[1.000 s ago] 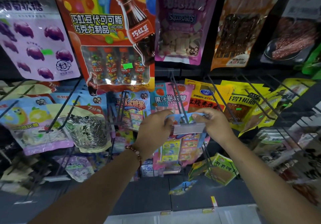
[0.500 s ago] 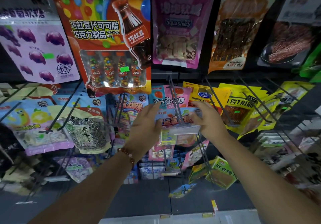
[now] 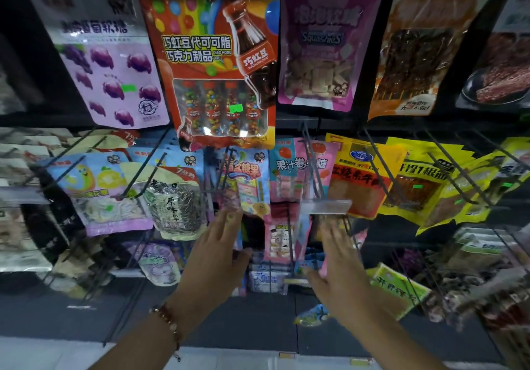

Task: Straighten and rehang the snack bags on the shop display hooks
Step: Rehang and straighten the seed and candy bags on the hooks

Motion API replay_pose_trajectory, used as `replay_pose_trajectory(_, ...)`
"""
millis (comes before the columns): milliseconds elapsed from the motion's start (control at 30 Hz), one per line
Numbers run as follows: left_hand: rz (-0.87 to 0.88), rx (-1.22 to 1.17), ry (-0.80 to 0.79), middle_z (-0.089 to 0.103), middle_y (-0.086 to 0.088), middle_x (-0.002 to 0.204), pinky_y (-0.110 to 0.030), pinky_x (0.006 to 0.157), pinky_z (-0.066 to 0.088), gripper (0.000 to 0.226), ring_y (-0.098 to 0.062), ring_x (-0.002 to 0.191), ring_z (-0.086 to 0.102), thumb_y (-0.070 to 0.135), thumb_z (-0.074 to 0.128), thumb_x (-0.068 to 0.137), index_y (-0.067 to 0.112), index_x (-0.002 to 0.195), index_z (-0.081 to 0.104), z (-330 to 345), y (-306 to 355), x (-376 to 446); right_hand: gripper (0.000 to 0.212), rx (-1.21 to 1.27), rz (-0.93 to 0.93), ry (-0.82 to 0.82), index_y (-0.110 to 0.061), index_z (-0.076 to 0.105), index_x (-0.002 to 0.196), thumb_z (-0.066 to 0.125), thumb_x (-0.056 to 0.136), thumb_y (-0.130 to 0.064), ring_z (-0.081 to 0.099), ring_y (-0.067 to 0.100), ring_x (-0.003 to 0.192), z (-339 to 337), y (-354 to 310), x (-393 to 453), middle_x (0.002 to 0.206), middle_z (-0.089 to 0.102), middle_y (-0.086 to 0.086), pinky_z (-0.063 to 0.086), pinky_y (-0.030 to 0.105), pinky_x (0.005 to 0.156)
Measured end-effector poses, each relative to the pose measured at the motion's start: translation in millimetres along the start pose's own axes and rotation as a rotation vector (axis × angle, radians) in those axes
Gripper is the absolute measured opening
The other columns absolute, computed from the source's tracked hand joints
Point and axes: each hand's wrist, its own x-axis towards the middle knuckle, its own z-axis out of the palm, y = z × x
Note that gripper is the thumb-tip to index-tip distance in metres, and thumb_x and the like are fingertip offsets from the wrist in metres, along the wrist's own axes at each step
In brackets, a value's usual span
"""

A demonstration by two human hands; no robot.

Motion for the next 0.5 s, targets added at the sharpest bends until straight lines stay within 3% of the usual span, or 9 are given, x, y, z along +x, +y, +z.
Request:
replay_pose_trajectory(233,-0.126,0.078,-0.005,-0.008,0.004,0.165,-0.044,0.120,0.020,0.076,-0.024,0.152,0.002,0.052,0.046,0.097,0.038,0.156,-0.002,-23,-44,-38,0.076,0.040,-0.144,-0.188,-0.036,-0.006,0.154,0.044,0.099,-0.048,-0.017,0.012,0.148,24,-72,0,0.160,-0.017,-0.015,0.002,0.037,0.122)
replay_pose_trajectory(500,-0.269,0.095,0.002,-0.014,0.008,0.164,-0.043,0.121,0.017,0.080,-0.022,0.152,-0.003,0.062,0.042,0.095,0.044,0.153,-0.009,-60,-138,-65,0.074,0.048,-0.169,-0.331,-0.042,-0.010,0.152,0.043,0.100,-0.051,-0.017,0.012,0.148,68,-157,15,0.158,-0.024,-0.020,0.005,0.039,0.122)
